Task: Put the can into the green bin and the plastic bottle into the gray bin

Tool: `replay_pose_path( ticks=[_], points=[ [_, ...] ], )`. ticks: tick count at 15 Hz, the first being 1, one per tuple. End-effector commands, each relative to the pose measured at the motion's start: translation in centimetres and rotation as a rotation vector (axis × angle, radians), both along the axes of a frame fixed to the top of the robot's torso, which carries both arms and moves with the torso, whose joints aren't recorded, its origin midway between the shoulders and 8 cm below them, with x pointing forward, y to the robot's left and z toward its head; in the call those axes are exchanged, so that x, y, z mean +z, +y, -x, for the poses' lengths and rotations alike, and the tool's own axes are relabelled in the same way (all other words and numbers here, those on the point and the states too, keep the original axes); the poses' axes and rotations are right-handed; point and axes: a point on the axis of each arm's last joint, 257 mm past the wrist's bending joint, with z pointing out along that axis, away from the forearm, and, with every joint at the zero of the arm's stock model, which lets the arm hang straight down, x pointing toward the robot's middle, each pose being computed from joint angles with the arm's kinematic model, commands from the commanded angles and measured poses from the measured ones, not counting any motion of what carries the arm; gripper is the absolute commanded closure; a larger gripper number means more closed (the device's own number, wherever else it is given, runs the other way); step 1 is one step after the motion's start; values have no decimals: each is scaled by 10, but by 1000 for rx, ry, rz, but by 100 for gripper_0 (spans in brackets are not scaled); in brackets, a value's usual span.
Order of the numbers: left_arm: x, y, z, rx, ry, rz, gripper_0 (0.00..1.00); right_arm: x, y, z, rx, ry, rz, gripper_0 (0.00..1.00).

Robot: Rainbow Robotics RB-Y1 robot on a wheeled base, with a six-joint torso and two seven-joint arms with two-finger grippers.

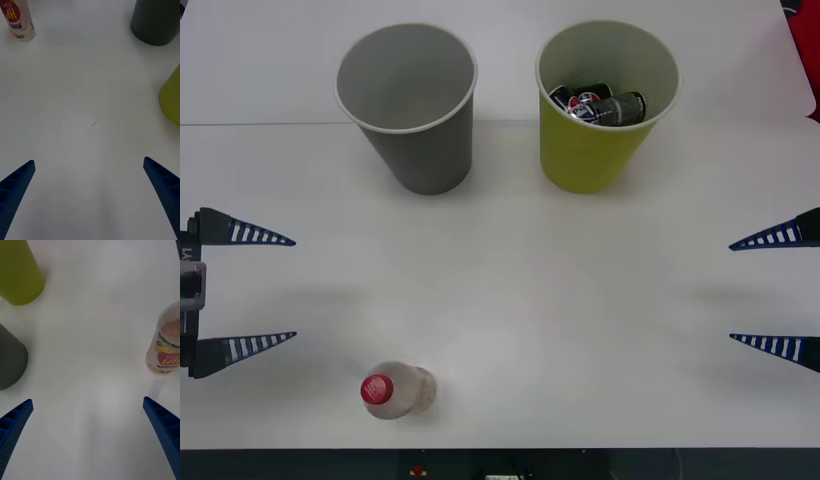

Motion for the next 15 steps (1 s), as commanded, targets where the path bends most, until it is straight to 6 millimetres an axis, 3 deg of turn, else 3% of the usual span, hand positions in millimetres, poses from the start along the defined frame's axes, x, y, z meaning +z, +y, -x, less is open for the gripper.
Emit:
replay_pose_path(
  ticks=[1,6,15],
  points=[
    [-6,10,2,2,31,-8,0,0,0,0,0,0,0,0],
    [-13,37,7,-43,93,-13,0,0,0,0,0,0,0,0],
    [-59,28,32,-132,321,192,0,0,0,0,0,0,0,0]
  ],
)
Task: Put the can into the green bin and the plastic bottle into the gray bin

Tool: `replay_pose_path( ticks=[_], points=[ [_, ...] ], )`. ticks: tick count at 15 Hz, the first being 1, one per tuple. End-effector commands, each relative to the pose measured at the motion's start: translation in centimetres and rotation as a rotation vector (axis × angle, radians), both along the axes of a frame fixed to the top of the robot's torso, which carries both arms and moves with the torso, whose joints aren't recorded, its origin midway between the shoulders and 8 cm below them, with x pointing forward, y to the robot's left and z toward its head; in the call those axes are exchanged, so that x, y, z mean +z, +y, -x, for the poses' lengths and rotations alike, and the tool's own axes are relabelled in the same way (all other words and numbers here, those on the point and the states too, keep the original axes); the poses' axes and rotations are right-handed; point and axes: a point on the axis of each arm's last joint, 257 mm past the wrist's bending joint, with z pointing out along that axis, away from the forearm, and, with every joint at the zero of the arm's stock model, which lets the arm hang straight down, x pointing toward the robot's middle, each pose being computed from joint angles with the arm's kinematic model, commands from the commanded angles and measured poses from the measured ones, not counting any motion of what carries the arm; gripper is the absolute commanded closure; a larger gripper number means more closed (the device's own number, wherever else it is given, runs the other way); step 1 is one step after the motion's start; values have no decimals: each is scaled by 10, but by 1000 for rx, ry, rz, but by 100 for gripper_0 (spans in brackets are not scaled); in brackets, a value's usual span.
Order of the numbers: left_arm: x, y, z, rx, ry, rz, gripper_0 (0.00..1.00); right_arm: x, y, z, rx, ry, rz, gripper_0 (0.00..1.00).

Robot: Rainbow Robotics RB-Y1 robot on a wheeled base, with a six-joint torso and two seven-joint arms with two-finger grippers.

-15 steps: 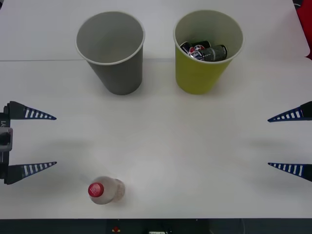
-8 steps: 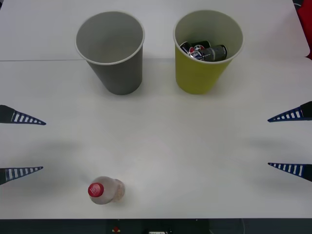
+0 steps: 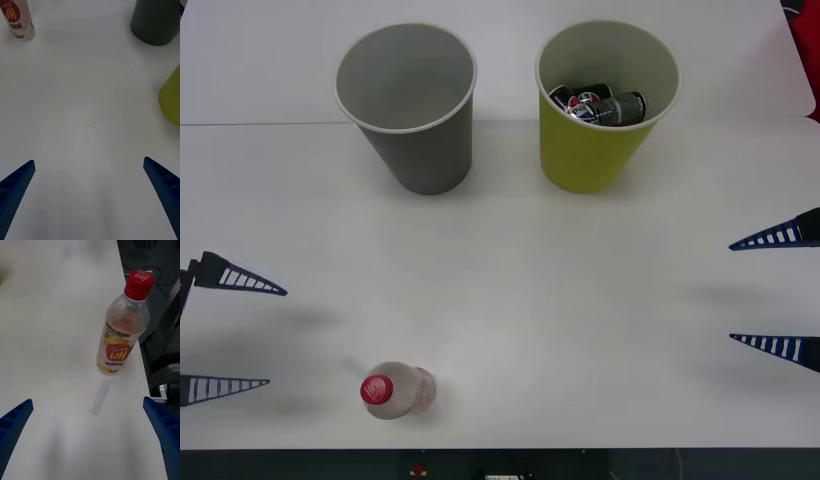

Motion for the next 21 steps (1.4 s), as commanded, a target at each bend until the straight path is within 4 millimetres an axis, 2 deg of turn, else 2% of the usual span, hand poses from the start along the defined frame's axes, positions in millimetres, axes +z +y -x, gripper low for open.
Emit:
replay_pose_path(
  ticks=[1,4,9,14,21],
  points=[
    [-11,-4,4,-6,46,67,0,0,0,0,0,0,0,0],
    [-21,-6,3,-12,61,132,0,0,0,0,0,0,0,0],
    [-37,-19,13,-40,74,228,0,0,0,0,0,0,0,0],
    [-57,-52,29,-62,114,330,0,0,0,0,0,0,0,0],
    [-77,-96,29,-76,125,382,0,0,0,0,0,0,0,0]
  ],
)
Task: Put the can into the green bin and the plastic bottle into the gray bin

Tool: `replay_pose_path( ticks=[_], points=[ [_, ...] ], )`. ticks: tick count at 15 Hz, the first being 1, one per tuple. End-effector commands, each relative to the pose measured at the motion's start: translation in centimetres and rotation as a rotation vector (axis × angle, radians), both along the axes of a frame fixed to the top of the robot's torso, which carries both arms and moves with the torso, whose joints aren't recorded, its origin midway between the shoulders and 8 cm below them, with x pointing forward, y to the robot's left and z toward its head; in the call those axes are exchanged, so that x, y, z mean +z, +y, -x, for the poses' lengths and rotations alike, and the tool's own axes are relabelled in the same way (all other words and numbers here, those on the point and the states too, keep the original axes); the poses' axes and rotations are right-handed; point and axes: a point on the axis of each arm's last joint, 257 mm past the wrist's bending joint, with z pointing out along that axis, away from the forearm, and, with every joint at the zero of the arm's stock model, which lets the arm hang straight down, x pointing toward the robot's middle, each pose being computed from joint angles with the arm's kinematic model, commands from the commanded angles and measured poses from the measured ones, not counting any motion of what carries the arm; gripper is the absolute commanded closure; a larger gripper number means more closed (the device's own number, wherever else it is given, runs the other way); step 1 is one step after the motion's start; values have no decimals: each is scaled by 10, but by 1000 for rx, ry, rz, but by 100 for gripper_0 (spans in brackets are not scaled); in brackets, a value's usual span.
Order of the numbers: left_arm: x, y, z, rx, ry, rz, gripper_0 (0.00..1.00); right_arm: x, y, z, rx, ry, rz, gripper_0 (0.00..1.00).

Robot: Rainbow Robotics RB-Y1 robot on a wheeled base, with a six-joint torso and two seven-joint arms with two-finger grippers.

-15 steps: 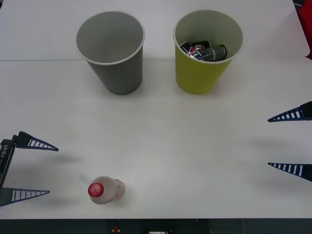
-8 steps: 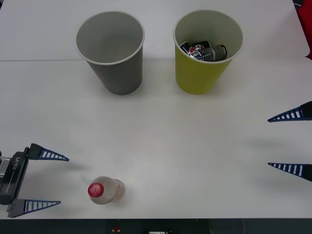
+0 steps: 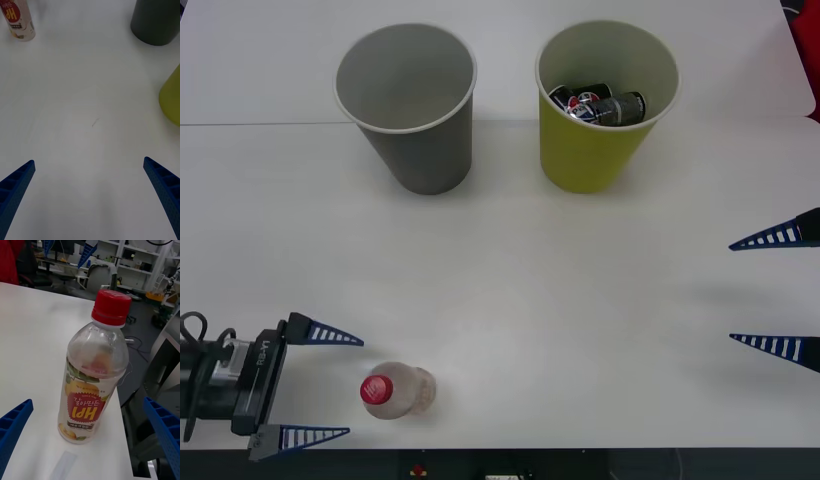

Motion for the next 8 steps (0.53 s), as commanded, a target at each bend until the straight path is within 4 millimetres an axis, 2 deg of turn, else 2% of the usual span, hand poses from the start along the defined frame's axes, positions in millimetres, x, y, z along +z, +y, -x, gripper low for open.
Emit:
replay_pose_path(
  ticks=[1,8],
  points=[
    [-10,-14,0,-7,2,0,0,0,0,0,0,0,0,0],
    [-25,-55,-12,-9,-12,11,0,0,0,0,0,0,0,0]
  ],
)
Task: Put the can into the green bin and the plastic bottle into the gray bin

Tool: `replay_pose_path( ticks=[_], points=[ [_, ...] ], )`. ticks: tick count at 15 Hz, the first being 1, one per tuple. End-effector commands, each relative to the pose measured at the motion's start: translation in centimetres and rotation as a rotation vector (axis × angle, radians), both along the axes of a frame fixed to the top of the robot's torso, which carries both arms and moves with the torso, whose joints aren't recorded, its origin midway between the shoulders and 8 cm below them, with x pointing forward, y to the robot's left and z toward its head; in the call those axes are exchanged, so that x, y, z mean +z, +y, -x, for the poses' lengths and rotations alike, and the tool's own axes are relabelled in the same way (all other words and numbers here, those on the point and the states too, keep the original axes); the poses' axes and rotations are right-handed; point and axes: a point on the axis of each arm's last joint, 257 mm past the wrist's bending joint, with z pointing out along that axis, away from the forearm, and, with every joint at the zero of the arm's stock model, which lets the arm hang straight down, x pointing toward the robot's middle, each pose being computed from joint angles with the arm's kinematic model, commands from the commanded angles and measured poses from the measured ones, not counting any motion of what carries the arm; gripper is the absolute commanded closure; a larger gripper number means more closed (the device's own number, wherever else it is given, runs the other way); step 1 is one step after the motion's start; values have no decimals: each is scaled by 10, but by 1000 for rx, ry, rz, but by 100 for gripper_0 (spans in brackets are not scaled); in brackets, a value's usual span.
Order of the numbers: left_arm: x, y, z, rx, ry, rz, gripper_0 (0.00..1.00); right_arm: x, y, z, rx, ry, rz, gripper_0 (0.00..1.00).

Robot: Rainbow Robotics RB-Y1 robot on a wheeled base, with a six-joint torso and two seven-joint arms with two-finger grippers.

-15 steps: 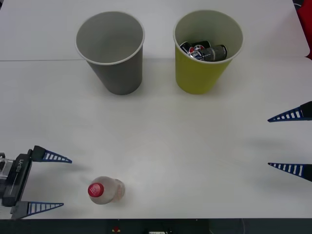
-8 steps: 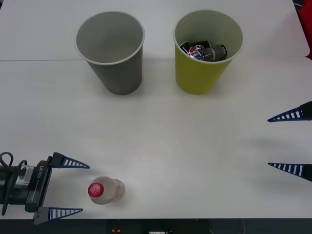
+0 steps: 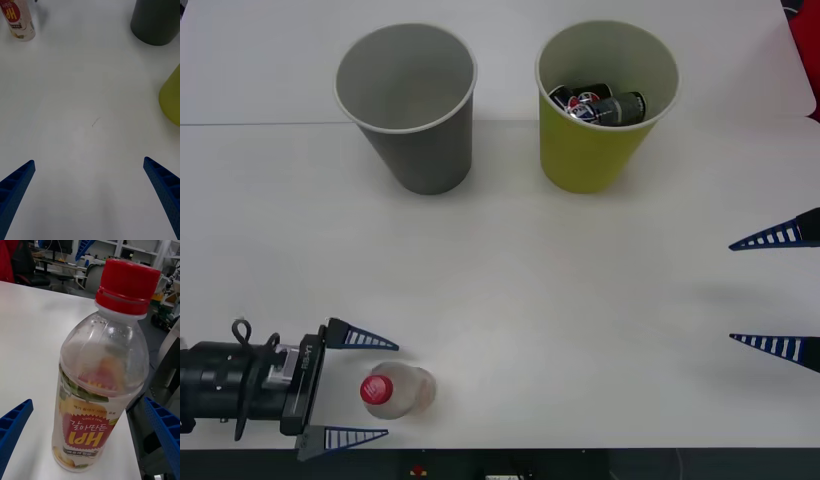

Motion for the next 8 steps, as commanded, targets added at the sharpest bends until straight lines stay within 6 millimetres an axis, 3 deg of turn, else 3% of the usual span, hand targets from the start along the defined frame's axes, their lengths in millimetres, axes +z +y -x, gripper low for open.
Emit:
replay_pose_path(
  ticks=[1,6,7,8],
  points=[
    [-4,-16,-5,0,-6,9,0,0,0,0,0,0,0,0],
    [-6,-30,-7,-1,-6,20,0,0,0,0,0,0,0,0],
    [-6,-30,-7,0,-6,21,45,0,0,0,0,0,0,0],
    [-5,-30,-8,1,-7,22,100,0,0,0,0,0,0,0]
  ],
)
